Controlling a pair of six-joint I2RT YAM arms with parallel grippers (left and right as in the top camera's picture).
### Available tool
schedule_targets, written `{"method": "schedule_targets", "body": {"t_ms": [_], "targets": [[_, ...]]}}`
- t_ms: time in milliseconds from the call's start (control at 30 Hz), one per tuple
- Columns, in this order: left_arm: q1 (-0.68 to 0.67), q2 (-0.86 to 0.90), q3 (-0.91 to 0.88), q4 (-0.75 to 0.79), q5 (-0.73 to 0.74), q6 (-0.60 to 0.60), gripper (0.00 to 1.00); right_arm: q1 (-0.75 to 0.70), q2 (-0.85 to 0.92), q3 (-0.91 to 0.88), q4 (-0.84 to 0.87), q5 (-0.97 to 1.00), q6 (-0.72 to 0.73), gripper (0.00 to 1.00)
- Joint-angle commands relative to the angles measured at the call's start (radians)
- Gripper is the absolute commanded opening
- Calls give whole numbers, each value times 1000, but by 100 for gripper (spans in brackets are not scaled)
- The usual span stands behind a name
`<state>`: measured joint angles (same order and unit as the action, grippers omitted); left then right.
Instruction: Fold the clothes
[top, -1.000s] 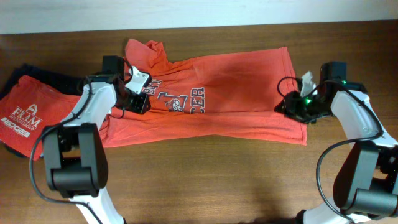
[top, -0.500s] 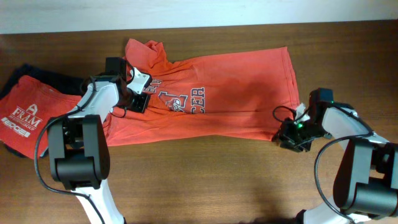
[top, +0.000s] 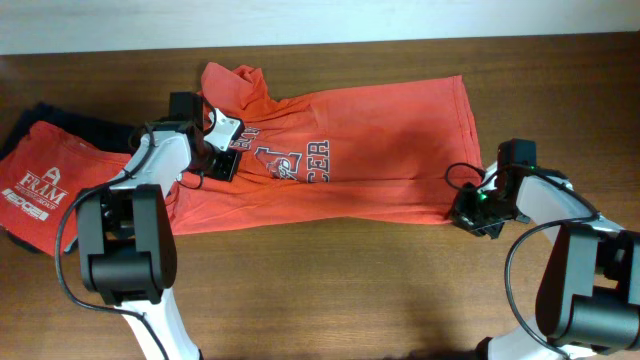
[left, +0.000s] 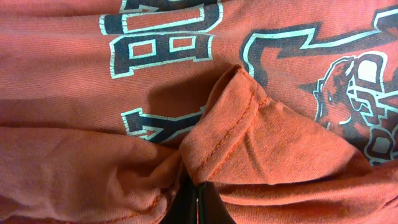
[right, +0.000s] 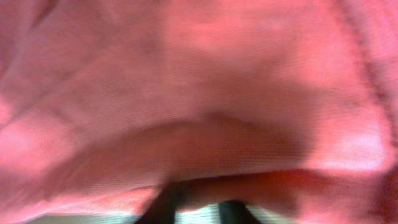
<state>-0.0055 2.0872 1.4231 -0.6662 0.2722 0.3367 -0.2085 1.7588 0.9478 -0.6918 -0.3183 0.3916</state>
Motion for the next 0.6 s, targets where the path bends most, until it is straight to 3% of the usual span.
{"method": "schedule_targets", "body": {"t_ms": [0,167,567], "targets": [[-5,42,5,1,-10,-12,0,4,2,-19,-57,222,45,6],[6,42,28,0,-29,-53,0,4,2,-18,-124,434,55,5],[50,42,180,-38,-56,-142,0,5,2,-18,-136,439,54,13]]}}
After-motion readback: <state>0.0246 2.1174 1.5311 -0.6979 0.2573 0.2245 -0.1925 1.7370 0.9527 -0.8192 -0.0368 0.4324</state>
